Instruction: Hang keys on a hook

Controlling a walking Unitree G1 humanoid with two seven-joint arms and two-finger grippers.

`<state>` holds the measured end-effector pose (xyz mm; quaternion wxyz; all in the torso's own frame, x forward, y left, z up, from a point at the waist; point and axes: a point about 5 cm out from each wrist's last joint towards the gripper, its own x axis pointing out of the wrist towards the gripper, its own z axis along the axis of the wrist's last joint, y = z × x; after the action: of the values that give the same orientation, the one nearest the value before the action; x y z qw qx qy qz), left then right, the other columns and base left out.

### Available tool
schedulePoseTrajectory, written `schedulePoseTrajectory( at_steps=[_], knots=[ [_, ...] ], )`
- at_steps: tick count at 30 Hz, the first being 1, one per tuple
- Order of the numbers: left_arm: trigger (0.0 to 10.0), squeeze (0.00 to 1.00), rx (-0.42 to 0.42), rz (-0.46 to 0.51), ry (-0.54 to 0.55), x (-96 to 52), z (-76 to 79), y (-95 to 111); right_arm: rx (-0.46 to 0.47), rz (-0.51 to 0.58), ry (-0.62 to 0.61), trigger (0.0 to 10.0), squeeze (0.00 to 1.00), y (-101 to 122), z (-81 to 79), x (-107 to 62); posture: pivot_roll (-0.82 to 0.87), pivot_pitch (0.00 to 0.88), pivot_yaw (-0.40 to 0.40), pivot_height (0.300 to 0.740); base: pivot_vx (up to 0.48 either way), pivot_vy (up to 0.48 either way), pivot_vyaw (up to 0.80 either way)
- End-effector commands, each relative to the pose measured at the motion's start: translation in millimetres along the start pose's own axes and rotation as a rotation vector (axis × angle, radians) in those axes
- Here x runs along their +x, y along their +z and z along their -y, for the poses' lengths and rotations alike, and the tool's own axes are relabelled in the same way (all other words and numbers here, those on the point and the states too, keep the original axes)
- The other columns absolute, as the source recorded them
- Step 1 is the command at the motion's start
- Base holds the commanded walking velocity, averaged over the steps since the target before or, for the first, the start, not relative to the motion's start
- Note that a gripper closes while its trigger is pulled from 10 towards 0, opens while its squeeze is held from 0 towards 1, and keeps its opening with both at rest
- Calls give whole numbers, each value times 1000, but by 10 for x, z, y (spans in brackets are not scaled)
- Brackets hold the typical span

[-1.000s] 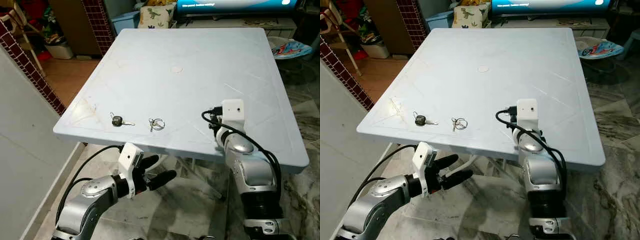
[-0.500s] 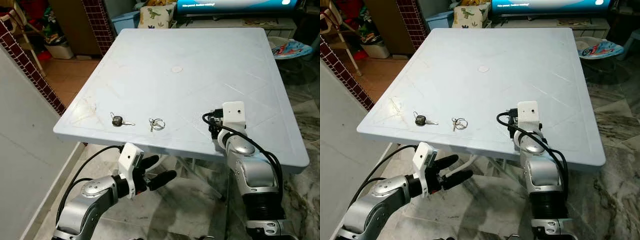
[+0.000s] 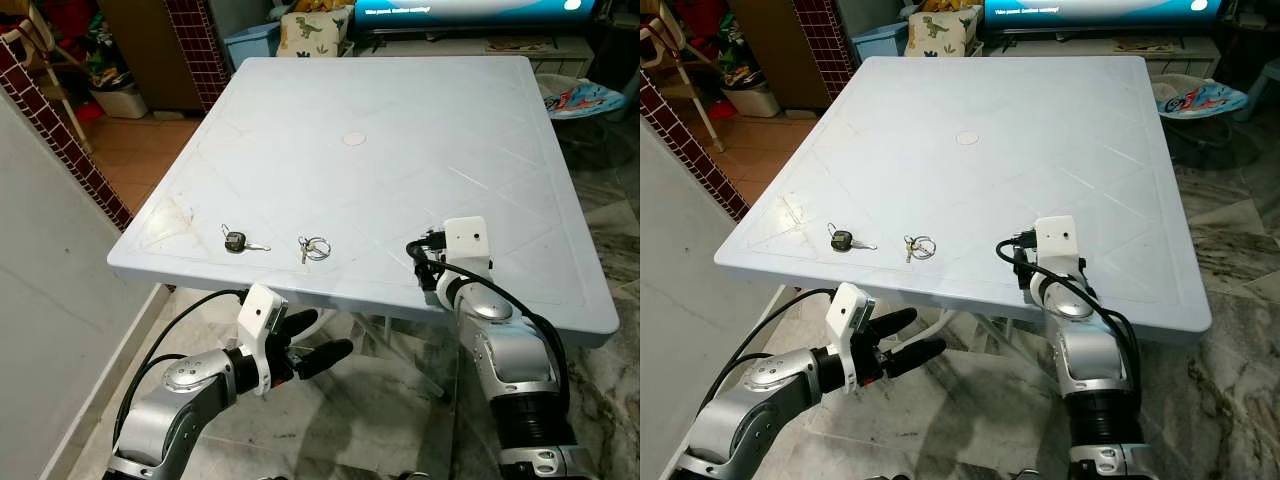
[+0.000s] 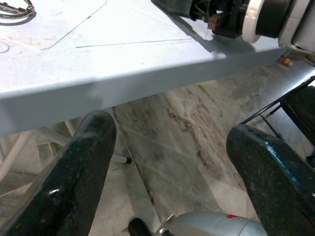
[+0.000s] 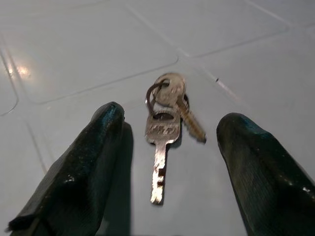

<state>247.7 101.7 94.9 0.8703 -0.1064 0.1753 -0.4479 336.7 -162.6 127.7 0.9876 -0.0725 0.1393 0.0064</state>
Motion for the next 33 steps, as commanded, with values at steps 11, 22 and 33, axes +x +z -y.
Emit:
schedulePoseTrajectory(
  at_steps=[11,22,33],
  knots=[
    [10000,0,12,-14,19,-43,-37,-1,12,54,24,2588,0,116,28,134,-52,112,126,740,0,0,0],
    [10000,0,19,-25,17,-59,-42,-5,125,-13,72,0,0,-39,-68,147,-46,119,132,740,0,0,0],
    [10000,0,21,-26,17,-55,-43,-5,135,-18,69,0,0,-50,-14,160,-46,119,132,740,0,0,0]
  ],
)
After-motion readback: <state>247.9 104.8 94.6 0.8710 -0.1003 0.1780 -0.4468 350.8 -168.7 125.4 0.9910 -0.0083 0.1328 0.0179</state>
